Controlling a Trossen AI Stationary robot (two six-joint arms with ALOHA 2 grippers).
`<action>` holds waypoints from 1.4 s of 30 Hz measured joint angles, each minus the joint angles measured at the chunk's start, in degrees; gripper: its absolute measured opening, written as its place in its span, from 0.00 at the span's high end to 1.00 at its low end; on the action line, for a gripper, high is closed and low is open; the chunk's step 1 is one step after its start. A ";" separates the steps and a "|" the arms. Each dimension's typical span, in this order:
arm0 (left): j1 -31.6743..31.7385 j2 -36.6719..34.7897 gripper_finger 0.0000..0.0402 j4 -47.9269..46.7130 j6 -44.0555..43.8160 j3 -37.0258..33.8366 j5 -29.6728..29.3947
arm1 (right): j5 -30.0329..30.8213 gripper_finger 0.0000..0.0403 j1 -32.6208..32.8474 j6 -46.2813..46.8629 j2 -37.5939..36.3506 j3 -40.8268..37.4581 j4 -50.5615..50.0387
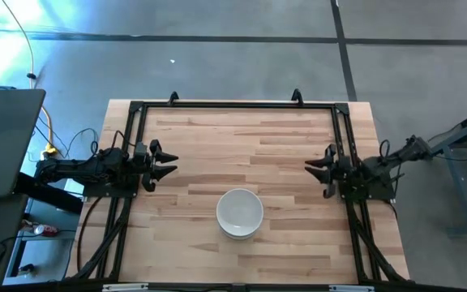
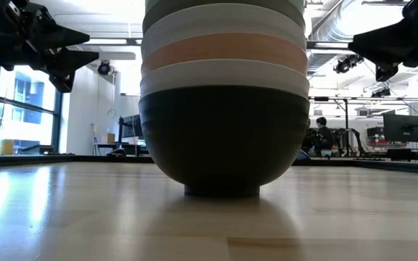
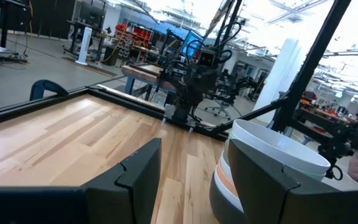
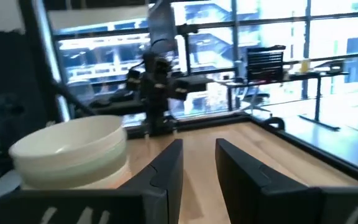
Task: Nest bowls inside each other
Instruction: Return to Home Position
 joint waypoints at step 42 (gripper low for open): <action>0.00 0.00 0.56 0.29 0.02 0.00 -2.98 | -38.89 0.79 -22.55 6.06 0.02 -0.04 -7.67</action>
